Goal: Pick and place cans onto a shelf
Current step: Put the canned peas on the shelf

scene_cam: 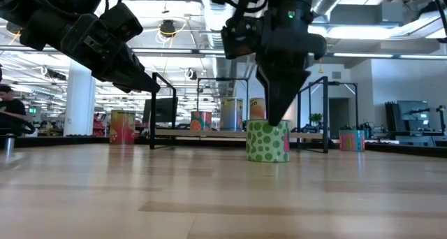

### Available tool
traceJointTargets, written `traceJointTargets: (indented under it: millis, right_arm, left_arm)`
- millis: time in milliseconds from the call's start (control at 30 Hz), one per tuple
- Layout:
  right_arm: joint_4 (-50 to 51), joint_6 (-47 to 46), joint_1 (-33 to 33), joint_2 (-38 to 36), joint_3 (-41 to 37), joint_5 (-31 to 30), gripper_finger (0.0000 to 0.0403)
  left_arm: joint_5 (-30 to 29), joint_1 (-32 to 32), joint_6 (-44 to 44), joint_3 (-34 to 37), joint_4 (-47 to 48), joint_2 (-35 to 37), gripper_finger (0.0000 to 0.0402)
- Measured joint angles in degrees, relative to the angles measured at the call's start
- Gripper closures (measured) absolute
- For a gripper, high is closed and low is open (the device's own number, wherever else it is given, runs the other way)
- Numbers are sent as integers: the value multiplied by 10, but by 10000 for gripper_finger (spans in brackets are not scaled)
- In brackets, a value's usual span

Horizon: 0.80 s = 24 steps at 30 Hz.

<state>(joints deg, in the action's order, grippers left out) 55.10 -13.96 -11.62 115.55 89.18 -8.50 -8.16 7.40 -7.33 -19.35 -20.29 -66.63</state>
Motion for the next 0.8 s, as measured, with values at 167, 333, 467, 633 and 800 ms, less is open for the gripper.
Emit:
traceJointTargets:
  millis: [167,333,467,633,800]
  right_arm:
    - [-11,-5,0,0,-7,-21,280]
    - [-12,18,0,0,-7,-7,352]
    - [-2,34,0,-3,-4,-2,391]
    - [70,40,11,-39,45,-14,387]
    - [107,58,76,-106,61,-38,395]
  left_arm:
    - [-1,0,0,0,-1,0,401]
    - [-1,0,0,0,-1,0,401]
    - [-2,0,0,0,-1,0,401]
    - [-2,0,0,0,-1,0,401]
    - [-2,0,0,0,-1,0,401]
